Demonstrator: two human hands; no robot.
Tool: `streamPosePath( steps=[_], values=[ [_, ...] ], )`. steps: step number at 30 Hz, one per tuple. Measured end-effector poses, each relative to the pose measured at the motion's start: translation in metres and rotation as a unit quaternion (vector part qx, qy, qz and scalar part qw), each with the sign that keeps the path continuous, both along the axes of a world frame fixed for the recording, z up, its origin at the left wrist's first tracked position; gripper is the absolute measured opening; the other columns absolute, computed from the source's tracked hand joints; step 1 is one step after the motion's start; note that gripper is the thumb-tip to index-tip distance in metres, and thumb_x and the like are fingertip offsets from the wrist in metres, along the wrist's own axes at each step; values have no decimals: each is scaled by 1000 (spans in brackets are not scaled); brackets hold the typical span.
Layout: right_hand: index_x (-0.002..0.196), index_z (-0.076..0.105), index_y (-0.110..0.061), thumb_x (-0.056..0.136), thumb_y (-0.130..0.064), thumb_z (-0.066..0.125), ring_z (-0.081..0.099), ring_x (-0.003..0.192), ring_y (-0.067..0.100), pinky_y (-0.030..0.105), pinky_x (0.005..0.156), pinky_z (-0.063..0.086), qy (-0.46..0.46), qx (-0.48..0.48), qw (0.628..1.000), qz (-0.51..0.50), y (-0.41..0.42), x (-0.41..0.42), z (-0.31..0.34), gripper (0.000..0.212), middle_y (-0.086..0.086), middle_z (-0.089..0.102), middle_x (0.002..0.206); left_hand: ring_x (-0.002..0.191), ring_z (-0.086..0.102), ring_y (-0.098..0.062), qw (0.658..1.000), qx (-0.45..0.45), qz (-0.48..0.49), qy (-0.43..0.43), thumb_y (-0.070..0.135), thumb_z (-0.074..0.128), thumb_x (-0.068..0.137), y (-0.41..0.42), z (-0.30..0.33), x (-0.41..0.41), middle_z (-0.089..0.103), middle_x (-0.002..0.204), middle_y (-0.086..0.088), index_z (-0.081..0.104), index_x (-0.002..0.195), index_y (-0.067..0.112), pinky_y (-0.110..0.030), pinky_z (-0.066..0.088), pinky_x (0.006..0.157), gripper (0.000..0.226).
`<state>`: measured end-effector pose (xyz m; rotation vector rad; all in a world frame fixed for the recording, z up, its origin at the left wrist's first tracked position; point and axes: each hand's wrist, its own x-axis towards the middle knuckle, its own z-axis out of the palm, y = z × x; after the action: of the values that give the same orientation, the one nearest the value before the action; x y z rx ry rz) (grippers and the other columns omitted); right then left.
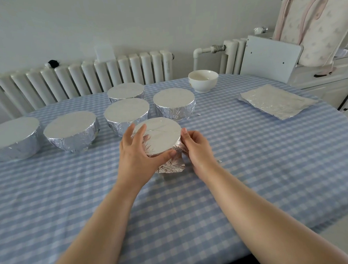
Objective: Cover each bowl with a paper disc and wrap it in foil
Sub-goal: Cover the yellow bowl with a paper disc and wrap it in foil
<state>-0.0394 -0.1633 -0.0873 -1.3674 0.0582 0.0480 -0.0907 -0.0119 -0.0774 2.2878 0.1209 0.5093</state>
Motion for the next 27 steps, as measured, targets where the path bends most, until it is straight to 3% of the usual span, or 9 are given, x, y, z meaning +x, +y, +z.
streamPosePath(
  steps=[3,6,10,16,21,27],
  values=[
    [84,61,-11,96,-33,61,62,80,32,57,84,52,17,17,1000,-13,4,0,3,25,18,66,86,143,28,-15,1000,0,3,8,84,66,49,-1,2,0,14,161,5,34,151,24,-35,32,115,122],
    [77,61,-13,96,-31,62,58,75,30,52,75,50,19,28,999,-33,8,1,5,27,13,62,76,140,35,-13,1000,-7,5,-1,73,75,56,-1,1,1,14,160,6,32,151,24,-37,35,114,115],
    [76,62,-12,97,-27,61,59,73,23,39,70,50,25,24,998,-56,12,3,6,25,8,62,74,138,38,-12,999,-28,13,7,88,69,45,2,-1,2,16,160,5,31,152,25,-36,36,113,129],
    [83,65,-9,96,-20,63,63,83,30,55,86,54,58,68,995,-35,14,10,3,17,19,67,89,133,41,-10,999,-50,15,1,79,71,47,1,2,2,19,159,3,31,152,21,-30,36,111,127],
    [87,63,-10,97,-9,60,61,69,22,35,65,56,81,135,986,-52,17,11,1,10,12,65,83,137,39,-14,999,-50,20,0,86,63,42,2,-3,5,19,158,5,31,152,24,-40,38,112,130],
    [89,62,-10,96,1,57,62,75,23,49,88,53,85,153,982,-66,21,9,1,14,9,66,84,129,45,-8,998,-63,15,-7,84,66,42,1,-3,4,18,158,5,31,152,24,-38,41,110,130]
  ],
)
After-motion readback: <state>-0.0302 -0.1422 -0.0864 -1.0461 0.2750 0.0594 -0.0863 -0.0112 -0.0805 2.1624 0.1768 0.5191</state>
